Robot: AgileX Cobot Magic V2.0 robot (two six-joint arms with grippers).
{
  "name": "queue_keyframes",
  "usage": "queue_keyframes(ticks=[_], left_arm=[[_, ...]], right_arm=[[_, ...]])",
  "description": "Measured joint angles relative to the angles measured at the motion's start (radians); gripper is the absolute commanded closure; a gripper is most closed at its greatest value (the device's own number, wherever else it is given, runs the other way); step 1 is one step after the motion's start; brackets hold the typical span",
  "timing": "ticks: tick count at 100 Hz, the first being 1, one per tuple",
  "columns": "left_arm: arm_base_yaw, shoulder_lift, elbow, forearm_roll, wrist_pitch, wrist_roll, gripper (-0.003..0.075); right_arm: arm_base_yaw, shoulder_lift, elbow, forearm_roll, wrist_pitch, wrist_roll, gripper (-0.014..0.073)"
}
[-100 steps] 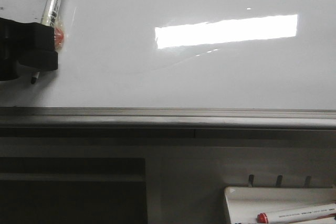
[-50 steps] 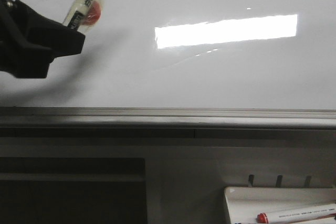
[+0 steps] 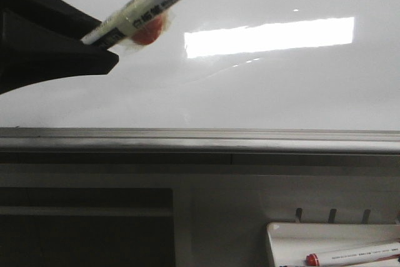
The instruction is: Write number 2 on whiteboard
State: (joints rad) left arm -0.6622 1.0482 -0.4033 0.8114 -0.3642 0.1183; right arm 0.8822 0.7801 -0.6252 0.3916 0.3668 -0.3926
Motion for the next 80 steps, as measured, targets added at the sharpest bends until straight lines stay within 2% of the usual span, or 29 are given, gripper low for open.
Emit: queue_keyframes(ticks=[18, 32, 57, 69, 76, 80], left_arm=[[0.000, -0.001, 0.000, 0.021, 0.002, 0.000, 0.0741], [0.000, -0.004, 0.000, 0.023, 0.002, 0.000, 0.0741], [0.000, -0.004, 0.000, 0.023, 0.002, 0.000, 0.0741], [0.000, -0.004, 0.000, 0.023, 0.002, 0.000, 0.0741], [0.000, -0.004, 0.000, 0.023, 0.002, 0.000, 0.0741], [0.000, -0.004, 0.000, 0.023, 0.002, 0.000, 0.0741]], right_arm=[[0.094, 0.112, 0.000, -0.004, -0.189, -0.002, 0.0134], [0.110, 0.196, 0.000, -0.006, -0.337, -0.007, 0.0134], [0.110, 0.281, -0.003, -0.006, -0.389, -0.009, 0.0141], [0.110, 0.283, -0.006, -0.006, -0.400, -0.009, 0.0245], [0.110, 0.283, -0.009, -0.006, -0.400, -0.009, 0.0354], [0.110, 0.283, -0.010, -0.006, -0.400, -0.009, 0.0450]])
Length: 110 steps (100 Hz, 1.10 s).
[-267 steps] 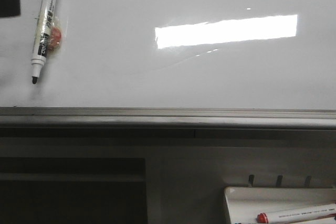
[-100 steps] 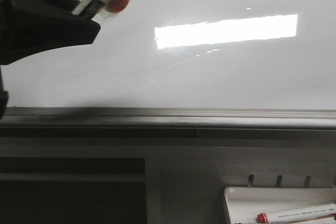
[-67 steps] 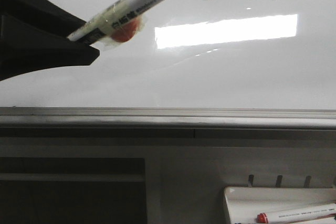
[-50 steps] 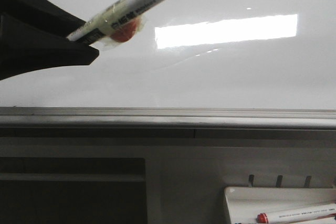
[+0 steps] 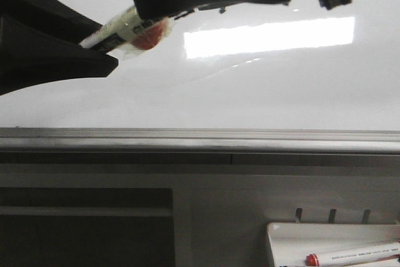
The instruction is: Write number 2 on whiteboard
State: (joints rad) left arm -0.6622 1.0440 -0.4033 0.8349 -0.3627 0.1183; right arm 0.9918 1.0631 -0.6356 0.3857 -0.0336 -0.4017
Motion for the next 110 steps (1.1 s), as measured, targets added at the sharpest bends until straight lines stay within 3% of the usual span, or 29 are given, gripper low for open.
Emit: queue_keyframes(ticks=[11, 30, 37, 44, 60, 67, 87, 110], left_arm=[[0.000, 0.000, 0.000, 0.004, 0.000, 0.000, 0.0741], [0.000, 0.000, 0.002, 0.005, 0.001, 0.004, 0.0739], [0.000, 0.000, 0.002, -0.018, 0.002, 0.008, 0.0706], [-0.001, 0.000, 0.002, -0.040, 0.002, 0.015, 0.0595], [-0.001, -0.010, 0.002, -0.144, 0.002, 0.010, 0.0192], [-0.001, -0.043, 0.002, -0.195, 0.007, 0.010, 0.0118], [-0.001, -0.278, 0.002, -0.275, 0.111, 0.009, 0.0146], [0.018, -0.568, 0.003, -0.355, 0.331, 0.009, 0.0273]], right_arm=[[0.000, 0.000, -0.002, 0.000, 0.000, 0.000, 0.0671], [0.001, 0.000, -0.004, 0.006, 0.000, 0.000, 0.0672], [0.001, 0.000, -0.004, 0.007, 0.000, 0.000, 0.0672], [0.001, 0.000, -0.004, 0.007, -0.008, 0.000, 0.0672], [0.001, 0.002, -0.005, 0.009, -0.006, 0.000, 0.0672], [0.001, 0.004, -0.005, 0.009, -0.004, 0.000, 0.0672], [0.001, 0.004, -0.006, 0.009, -0.035, -0.002, 0.0672], [-0.015, 0.012, -0.015, 0.009, -0.074, -0.002, 0.0672]])
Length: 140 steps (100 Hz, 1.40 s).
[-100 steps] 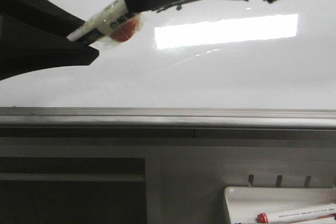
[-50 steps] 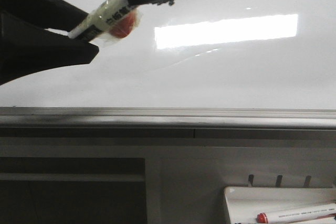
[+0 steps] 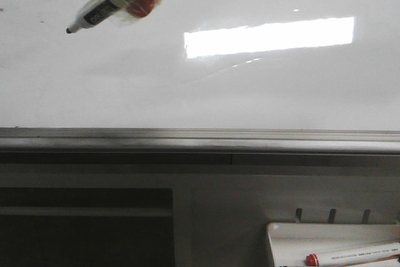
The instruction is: Write number 2 on whiteboard
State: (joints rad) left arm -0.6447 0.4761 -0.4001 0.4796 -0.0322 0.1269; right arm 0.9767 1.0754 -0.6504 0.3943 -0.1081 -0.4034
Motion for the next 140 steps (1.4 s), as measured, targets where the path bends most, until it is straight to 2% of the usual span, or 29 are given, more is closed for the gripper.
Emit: queue_keyframes(ticks=[24, 31, 50, 65, 95, 119, 140], left_arm=[[0.128, -0.092, 0.000, -0.066, 0.058, 0.000, 0.0366], [0.179, -0.092, 0.000, -0.114, 0.065, 0.000, 0.0447], [0.309, -0.092, 0.000, -0.256, 0.068, 0.000, 0.0743], [0.352, -0.092, 0.000, -0.280, 0.068, -0.002, 0.0741], [0.353, -0.092, 0.000, -0.284, 0.068, -0.004, 0.0741], [0.353, -0.092, 0.000, -0.284, 0.068, -0.004, 0.0741], [0.353, -0.092, 0.000, -0.284, 0.068, -0.004, 0.0741]], right_arm=[[-0.117, 0.102, -0.150, 0.000, 0.194, 0.000, 0.0672], [-0.144, 0.134, -0.193, -0.005, 0.216, 0.000, 0.0672], [-0.165, 0.182, -0.266, -0.032, 0.224, 0.000, 0.0671], [-0.167, 0.219, -0.299, -0.045, 0.231, 0.000, 0.0662], [-0.174, 0.285, -0.331, -0.092, 0.241, 0.000, 0.0661], [-0.248, 0.273, -0.354, -0.107, 0.232, 0.000, 0.0661], [-0.276, 0.227, -0.355, -0.116, 0.356, 0.000, 0.0661]])
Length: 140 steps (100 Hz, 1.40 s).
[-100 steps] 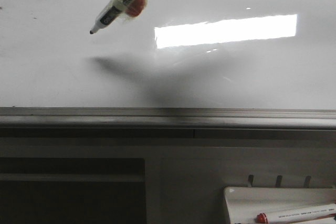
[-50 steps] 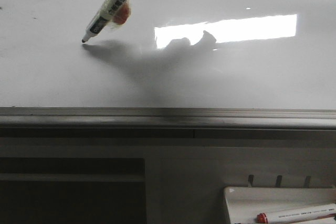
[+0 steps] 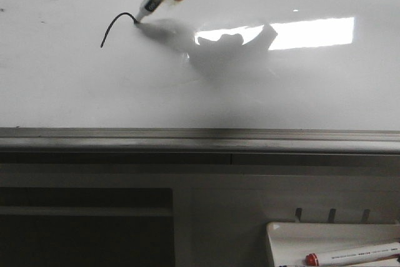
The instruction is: Write number 2 on whiteboard
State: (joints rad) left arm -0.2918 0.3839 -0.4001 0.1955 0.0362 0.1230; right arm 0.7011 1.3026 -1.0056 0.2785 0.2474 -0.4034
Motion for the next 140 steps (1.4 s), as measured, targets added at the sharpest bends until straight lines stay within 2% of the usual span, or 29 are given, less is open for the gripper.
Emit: queue_keyframes(ticks=[15, 44, 66, 84, 118, 140], left_arm=[[0.000, 0.000, 0.000, 0.000, 0.000, 0.000, 0.0741], [0.000, 0.000, 0.000, 0.000, 0.000, 0.000, 0.0741], [0.000, 0.000, 0.000, 0.000, 0.000, 0.000, 0.0741], [0.000, 0.000, 0.000, 0.000, 0.000, 0.000, 0.0741], [0.000, 0.000, 0.000, 0.000, 0.000, 0.000, 0.0741], [0.000, 0.000, 0.000, 0.008, 0.000, 0.000, 0.0740]], right_arm=[[0.006, -0.007, 0.004, 0.000, 0.118, 0.000, 0.0661], [0.115, 0.114, -0.017, 0.003, 0.067, 0.000, 0.0662], [0.127, 0.146, -0.045, 0.009, 0.073, 0.000, 0.0661], [0.093, 0.099, -0.020, 0.014, 0.093, 0.000, 0.0661], [-0.005, -0.076, 0.144, 0.016, 0.121, 0.025, 0.0661], [-0.014, -0.098, 0.159, 0.016, 0.133, 0.033, 0.0662]])
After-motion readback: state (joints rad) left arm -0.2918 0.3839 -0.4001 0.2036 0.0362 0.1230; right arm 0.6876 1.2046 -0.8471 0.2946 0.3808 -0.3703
